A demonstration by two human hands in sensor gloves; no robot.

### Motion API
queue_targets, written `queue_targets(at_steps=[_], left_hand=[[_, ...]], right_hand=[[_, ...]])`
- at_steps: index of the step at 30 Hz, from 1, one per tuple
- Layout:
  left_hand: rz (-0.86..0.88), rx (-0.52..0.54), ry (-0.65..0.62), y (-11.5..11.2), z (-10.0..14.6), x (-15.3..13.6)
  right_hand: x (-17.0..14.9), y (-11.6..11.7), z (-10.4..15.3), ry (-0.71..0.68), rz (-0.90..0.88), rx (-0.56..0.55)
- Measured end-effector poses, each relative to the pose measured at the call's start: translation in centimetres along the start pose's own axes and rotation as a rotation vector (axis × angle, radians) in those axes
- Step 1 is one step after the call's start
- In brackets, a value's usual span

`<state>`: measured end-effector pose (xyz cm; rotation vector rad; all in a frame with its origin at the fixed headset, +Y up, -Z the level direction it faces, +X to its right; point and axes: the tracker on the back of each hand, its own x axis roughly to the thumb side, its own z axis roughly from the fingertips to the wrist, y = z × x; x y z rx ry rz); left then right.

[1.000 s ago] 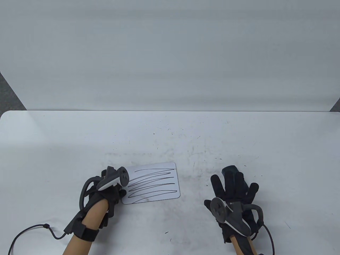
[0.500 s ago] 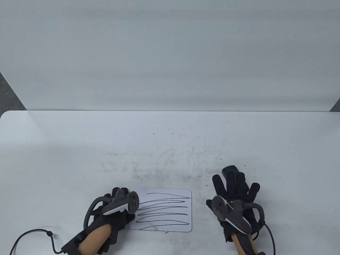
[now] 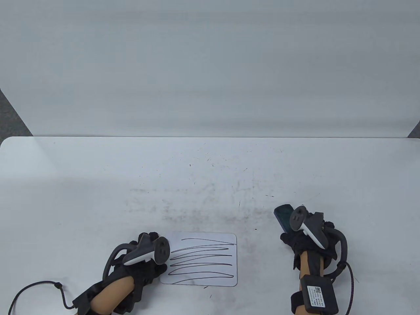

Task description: Wipe the whiteboard with a whiteboard eraser

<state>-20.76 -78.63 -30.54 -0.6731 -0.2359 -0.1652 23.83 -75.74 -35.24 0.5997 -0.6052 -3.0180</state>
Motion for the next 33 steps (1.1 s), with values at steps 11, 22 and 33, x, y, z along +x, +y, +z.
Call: queue_targets(at_steps=[11,22,33], left_hand=[[0.031,-0.002,-0.021,-0.2,0.0,0.0],[0.047,-0.006,-0.033,-0.3,0.0,-0.1],[0.055,-0.005,-0.037,-0.3,-0.1,-0.2]], right_hand=[[-0.4,1.7,-0.7,0.018,-0.065,-0.065],[-1.9,1.1,0.3,-0.018,-0.148,-0.187],[-3.5,-1.5,3.8,-0.259,-0.712,-0.477]])
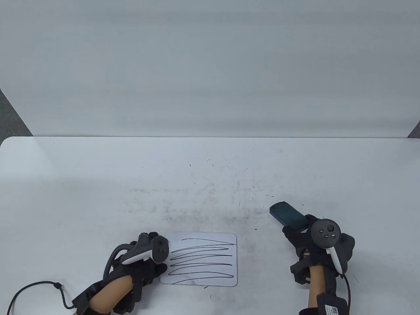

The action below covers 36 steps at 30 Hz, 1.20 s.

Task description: Wipe the whiteboard with a whiteboard eraser

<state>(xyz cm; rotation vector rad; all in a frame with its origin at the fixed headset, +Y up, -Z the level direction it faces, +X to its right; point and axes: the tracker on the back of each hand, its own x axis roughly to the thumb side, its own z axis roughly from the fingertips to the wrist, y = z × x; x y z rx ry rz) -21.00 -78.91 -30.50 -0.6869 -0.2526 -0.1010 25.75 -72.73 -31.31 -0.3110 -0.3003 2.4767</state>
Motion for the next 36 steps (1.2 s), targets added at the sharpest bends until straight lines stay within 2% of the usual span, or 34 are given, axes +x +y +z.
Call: queue_targets(at_steps=[2,7,12,16,20,24,28,30,33,36], left_hand=[[0.002,0.003,0.000,0.0,0.0,0.0],[0.007,0.011,0.001,-0.1,0.0,-0.1],[0.016,0.012,0.002,-0.1,0.0,-0.1],[0.026,0.020,-0.001,-0.1,0.0,-0.2],[0.029,0.026,-0.004,-0.2,0.0,-0.3],[0.041,0.021,-0.011,-0.3,0.0,-0.3],[0.077,-0.002,-0.044,-0.7,-0.1,-0.5],[0.086,-0.019,-0.049,-0.9,-0.1,-0.3],[0.072,-0.014,-0.046,-0.9,-0.1,0.0],[0.085,-0.011,-0.050,-1.0,-0.1,0.2]], right_hand=[[0.6,-0.4,0.2,-0.051,-0.121,-0.048],[2.1,-0.6,0.5,-0.133,-0.317,-0.062],[3.1,1.2,0.5,-0.171,-0.449,0.059],[3.7,2.3,0.5,-0.171,-0.668,0.098],[4.4,3.1,0.8,-0.166,-0.780,0.147],[5.0,3.4,0.9,-0.192,-0.706,0.220],[6.0,3.7,1.1,-0.227,-0.557,0.250],[6.8,3.5,1.2,-0.270,-0.435,0.228],[8.8,3.7,1.3,-0.365,-0.128,0.189],[11.1,5.2,0.9,-0.441,0.169,0.167]])
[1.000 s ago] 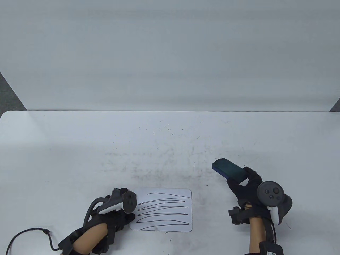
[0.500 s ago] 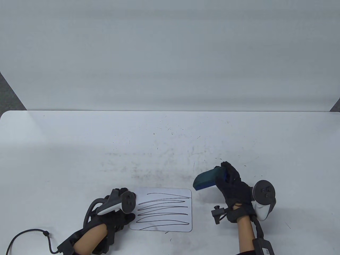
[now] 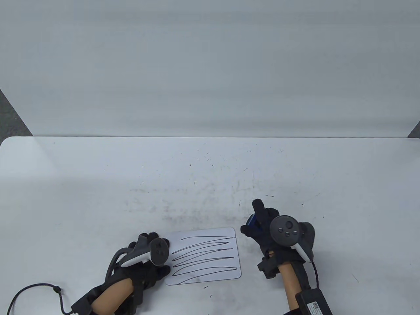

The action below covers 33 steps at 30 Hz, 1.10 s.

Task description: Wipe the whiteboard with a whiteboard eraser

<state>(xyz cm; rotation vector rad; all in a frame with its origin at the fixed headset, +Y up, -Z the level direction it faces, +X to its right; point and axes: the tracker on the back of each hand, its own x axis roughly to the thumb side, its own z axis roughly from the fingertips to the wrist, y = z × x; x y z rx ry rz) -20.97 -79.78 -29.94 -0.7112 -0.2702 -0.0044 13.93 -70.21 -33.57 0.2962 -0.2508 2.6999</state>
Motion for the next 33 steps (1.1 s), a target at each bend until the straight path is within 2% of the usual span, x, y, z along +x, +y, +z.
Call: queue_targets(at_steps=[7,13,14,16,19,21,22,23,25,29,33], left_hand=[[-0.011,-0.009,0.005,0.3,-0.1,0.1],[-0.056,0.035,0.018,0.3,0.0,0.5],[-0.061,0.035,0.018,0.3,0.0,0.5],[-0.081,0.033,0.032,0.3,0.0,0.7],[-0.101,0.039,0.037,0.4,0.0,0.8],[-0.091,0.035,0.034,0.3,-0.1,0.8],[-0.088,0.031,0.032,0.3,-0.1,0.8],[-0.086,0.028,0.030,0.3,-0.1,0.8],[-0.082,0.023,0.025,0.4,-0.1,0.8],[-0.091,0.016,0.031,0.5,-0.1,1.0],[-0.122,0.021,0.045,0.7,-0.1,1.3]], right_hand=[[3.5,4.8,-3.0,-0.056,0.278,0.189],[3.7,8.8,-3.7,-0.033,0.446,0.346],[3.9,8.7,-3.4,-0.054,0.480,0.270],[3.8,8.7,-3.0,-0.104,0.469,0.275],[3.2,7.9,-2.2,-0.048,0.416,0.412],[2.5,7.6,-1.4,0.085,0.367,0.576],[1.9,7.7,-0.9,0.171,0.415,0.656],[1.6,7.7,-0.8,0.196,0.454,0.685],[1.8,7.8,-0.9,0.130,0.455,0.627],[2.9,8.3,-2.0,0.133,0.493,0.493],[3.7,8.0,-0.7,0.082,0.588,0.482]])
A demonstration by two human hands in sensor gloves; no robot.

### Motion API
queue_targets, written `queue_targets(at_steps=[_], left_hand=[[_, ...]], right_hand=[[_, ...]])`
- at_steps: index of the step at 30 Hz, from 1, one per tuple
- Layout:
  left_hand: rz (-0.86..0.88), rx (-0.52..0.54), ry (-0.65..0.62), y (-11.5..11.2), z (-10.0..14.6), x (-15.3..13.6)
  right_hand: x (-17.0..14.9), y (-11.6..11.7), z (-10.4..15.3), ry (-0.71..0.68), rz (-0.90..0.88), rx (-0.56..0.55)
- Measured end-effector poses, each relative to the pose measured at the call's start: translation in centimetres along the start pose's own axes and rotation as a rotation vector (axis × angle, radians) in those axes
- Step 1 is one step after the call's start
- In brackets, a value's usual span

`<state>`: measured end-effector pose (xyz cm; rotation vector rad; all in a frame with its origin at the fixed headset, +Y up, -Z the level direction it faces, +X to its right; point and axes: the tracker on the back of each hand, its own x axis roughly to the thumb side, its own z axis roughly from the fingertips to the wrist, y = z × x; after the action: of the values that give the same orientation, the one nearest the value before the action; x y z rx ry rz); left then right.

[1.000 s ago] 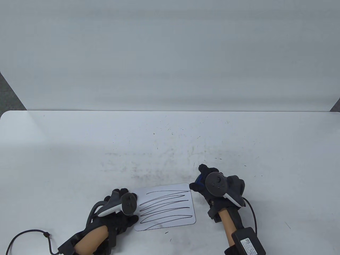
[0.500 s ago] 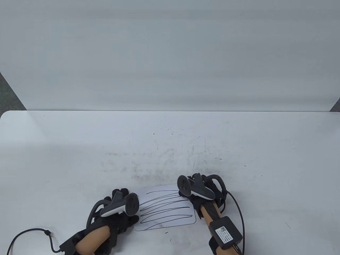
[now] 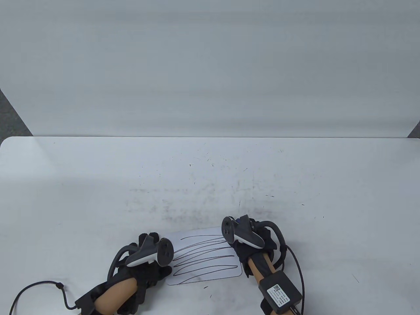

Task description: Wipe the whiteboard with a whiteboard eraser

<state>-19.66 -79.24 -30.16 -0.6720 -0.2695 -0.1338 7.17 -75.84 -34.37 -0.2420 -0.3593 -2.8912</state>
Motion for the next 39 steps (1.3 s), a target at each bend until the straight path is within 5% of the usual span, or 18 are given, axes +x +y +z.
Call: queue_targets(at_steps=[8,12,16,28,33,39], left_hand=[[-0.014,-0.003,0.010,0.0,-0.1,0.2],[0.023,-0.040,-0.005,0.0,-0.3,-0.1],[0.049,-0.100,0.002,0.1,-0.4,-0.1],[0.004,-0.127,0.003,0.6,-0.7,0.2],[-0.011,-0.105,0.001,0.6,-0.6,0.3],[-0.011,-0.113,-0.007,0.6,-0.7,0.3]], right_hand=[[0.2,2.1,8.0,-0.079,0.073,0.001],[0.2,2.4,9.7,-0.086,0.091,0.016],[0.0,2.0,8.5,-0.062,0.058,0.019],[0.0,0.2,-0.5,0.129,-0.052,-0.070],[0.6,0.2,0.5,0.119,0.016,-0.063],[0.9,0.6,4.9,0.094,0.035,0.015]])
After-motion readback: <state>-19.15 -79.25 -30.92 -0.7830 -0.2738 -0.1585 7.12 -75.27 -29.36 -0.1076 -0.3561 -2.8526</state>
